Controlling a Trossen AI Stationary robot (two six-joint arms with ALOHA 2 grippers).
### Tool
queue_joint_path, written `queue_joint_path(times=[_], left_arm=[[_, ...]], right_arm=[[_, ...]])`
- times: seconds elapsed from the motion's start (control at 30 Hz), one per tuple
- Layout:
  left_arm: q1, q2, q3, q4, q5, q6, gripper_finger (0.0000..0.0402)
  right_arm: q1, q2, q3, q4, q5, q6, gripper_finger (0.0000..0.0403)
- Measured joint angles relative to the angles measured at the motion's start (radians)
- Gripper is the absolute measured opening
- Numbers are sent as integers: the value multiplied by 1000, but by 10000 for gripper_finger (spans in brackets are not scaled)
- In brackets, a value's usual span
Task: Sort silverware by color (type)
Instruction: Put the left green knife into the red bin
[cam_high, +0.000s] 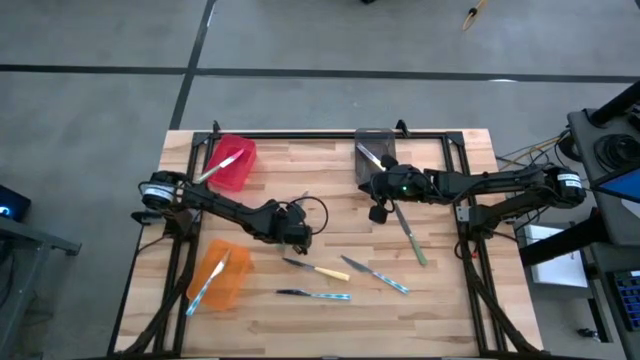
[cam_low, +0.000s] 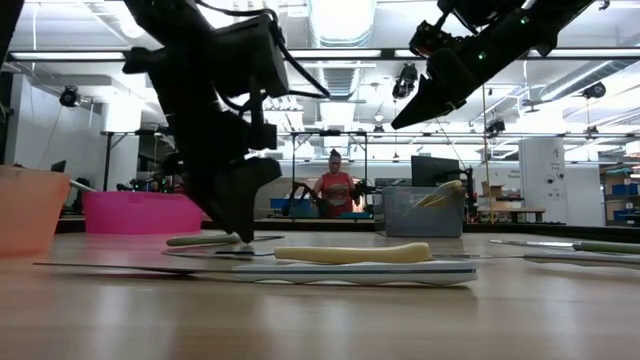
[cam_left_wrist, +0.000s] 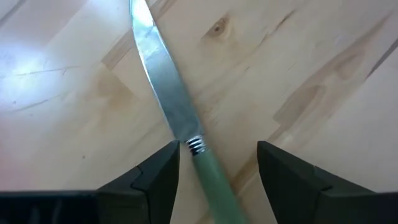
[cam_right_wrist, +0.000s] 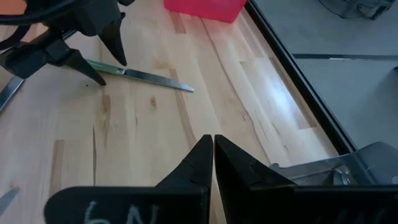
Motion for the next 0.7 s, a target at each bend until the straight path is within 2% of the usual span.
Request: queue_joint_path(times=[0.4,0.7], left_arm=[[-1,-7,-80,136,-11,-5,184],[-1,-5,-102,154,-19,-16,109]], right_arm=[[0,0,0,0,0,-5,8],[0,0,0,0,0,-7,9]])
